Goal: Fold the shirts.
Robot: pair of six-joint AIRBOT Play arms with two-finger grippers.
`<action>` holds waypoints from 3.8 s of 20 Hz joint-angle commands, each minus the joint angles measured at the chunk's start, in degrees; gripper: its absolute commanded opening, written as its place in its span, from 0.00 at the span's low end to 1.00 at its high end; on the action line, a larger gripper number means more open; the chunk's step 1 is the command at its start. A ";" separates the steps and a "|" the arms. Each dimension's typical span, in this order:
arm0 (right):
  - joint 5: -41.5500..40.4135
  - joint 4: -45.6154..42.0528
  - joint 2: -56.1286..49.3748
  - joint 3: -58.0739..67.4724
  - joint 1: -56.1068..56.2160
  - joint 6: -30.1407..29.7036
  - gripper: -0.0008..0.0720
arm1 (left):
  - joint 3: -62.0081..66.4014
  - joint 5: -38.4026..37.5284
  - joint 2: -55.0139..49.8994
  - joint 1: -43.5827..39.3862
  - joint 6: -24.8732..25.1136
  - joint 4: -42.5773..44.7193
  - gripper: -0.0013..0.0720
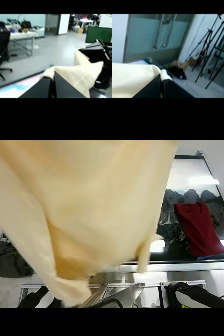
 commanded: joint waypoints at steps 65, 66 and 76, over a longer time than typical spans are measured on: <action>12.44 -15.63 -16.50 -47.30 -13.90 33.20 0.04 | -30.91 7.63 -40.17 -2.32 2.58 24.30 0.37; 10.82 -15.23 -16.04 -47.58 -13.88 34.34 0.04 | -28.61 4.55 -41.16 -2.32 1.14 24.30 0.98; 6.82 -14.49 -18.91 -47.58 -14.67 34.12 0.04 | -54.05 -13.77 -26.69 -3.23 -4.55 31.98 0.91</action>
